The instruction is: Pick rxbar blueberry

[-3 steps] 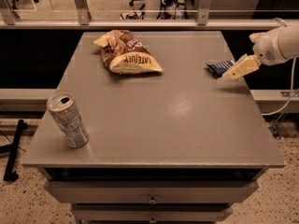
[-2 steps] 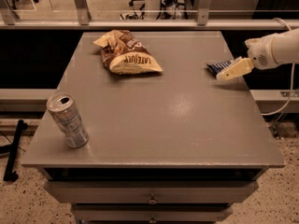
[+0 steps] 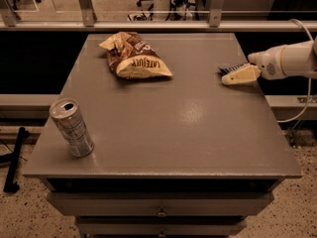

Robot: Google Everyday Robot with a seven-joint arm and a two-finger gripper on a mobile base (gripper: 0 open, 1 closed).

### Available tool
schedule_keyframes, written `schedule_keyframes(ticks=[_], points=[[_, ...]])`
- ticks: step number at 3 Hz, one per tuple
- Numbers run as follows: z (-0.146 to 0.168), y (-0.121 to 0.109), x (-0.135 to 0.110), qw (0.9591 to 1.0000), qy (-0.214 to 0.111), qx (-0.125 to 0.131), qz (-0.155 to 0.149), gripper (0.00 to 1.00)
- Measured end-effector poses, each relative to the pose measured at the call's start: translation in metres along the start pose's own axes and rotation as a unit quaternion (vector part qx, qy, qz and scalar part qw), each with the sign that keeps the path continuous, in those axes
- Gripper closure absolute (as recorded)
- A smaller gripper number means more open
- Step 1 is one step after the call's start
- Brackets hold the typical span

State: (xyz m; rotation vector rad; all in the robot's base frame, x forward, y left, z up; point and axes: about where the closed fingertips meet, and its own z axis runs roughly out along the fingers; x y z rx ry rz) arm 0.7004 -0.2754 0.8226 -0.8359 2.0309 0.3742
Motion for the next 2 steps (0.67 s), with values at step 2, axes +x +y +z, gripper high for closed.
schedule_keyframes(ticks=[2], points=[[0.0082,0.0106,-0.0088,0.9993,-0.018,-0.022,0.024,0.64]])
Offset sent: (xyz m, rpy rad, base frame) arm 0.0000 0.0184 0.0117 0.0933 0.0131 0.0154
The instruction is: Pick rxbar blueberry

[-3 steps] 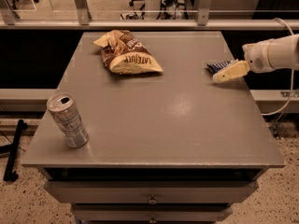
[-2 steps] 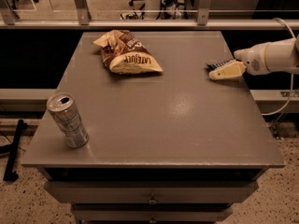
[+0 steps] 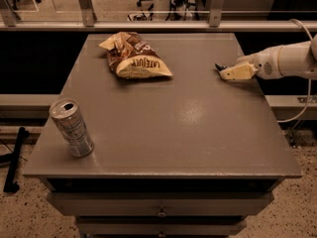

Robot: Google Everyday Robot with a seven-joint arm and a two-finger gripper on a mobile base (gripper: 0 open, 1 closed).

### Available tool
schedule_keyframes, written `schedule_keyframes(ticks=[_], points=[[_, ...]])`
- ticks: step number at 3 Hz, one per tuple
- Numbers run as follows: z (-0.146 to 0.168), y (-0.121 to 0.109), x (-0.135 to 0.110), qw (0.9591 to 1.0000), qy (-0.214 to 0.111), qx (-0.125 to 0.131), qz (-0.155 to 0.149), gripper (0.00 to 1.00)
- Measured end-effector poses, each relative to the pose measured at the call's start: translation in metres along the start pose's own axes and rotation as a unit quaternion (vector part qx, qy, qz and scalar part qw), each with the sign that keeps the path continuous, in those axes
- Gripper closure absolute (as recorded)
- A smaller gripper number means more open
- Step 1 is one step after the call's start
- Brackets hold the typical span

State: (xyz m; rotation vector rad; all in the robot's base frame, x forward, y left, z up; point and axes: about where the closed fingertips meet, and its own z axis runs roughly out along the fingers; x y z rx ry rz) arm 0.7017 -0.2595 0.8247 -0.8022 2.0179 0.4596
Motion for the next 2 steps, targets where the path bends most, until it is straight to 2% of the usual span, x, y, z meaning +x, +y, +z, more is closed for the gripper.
schedule_keyframes(ticks=[1,2], points=[[-0.012,0.011,-0.022,0.9996,-0.015,-0.010,-0.024,0.87],[-0.028,0.034,-0.046,0.9976,-0.035,-0.033,-0.050,1.00]])
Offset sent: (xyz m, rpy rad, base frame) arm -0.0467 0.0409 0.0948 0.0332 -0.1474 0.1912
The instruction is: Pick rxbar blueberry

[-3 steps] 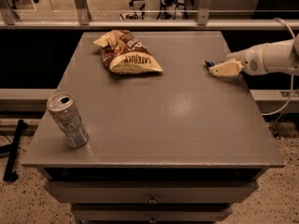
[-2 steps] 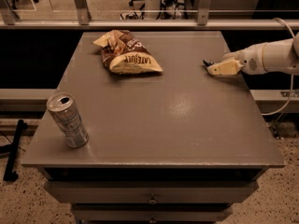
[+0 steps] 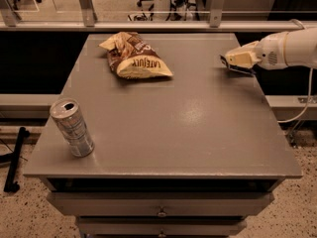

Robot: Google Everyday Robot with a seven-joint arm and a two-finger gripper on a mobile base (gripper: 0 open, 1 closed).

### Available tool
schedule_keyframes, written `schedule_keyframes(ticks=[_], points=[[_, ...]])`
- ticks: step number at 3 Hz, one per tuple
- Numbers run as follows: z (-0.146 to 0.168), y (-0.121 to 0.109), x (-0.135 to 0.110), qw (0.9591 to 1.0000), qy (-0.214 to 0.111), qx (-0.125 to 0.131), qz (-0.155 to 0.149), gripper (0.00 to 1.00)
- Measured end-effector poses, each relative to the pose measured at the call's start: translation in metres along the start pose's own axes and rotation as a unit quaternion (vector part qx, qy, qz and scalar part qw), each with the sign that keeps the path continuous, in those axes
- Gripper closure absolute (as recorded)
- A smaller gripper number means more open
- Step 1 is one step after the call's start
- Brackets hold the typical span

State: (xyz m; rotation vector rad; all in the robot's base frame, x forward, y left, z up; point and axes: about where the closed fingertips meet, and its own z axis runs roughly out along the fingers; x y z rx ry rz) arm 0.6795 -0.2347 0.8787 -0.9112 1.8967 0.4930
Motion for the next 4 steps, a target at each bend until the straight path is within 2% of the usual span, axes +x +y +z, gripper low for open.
schedule_keyframes(ticks=[2,3,4], points=[[-0.015,0.039,-0.029,0.9984,-0.029,-0.043,-0.024,1.00],[-0.023,0.049,-0.045,0.9969,-0.045,-0.053,-0.038,1.00],[-0.024,0.056,-0.049,0.9951,-0.047,-0.060,-0.062,0.82]])
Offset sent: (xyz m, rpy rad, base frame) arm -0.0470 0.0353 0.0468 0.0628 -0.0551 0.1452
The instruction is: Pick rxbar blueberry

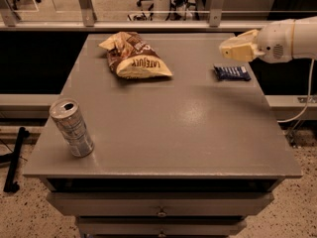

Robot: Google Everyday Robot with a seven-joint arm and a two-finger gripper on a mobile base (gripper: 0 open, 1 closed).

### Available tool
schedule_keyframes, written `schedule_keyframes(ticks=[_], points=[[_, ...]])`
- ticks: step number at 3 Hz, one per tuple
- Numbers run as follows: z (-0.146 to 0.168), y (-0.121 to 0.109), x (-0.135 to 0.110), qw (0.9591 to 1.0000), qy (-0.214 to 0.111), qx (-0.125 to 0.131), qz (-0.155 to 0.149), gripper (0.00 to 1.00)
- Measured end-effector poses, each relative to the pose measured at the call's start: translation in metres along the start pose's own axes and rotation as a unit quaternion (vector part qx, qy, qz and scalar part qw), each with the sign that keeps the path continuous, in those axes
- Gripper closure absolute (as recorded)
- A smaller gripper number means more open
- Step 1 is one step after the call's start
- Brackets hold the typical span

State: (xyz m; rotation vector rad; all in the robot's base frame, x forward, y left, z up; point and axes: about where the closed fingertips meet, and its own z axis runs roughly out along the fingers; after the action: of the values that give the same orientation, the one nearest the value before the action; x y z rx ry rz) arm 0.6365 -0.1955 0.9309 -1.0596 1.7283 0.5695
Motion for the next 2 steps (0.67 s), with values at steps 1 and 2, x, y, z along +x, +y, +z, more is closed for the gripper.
schedule_keyframes(ticks=[1,2], points=[[0.003,-0.003,0.005,0.9999,0.000,0.006,-0.011,0.59],[0.011,-0.006,0.016,0.9999,0.003,0.014,-0.008,0.36]])
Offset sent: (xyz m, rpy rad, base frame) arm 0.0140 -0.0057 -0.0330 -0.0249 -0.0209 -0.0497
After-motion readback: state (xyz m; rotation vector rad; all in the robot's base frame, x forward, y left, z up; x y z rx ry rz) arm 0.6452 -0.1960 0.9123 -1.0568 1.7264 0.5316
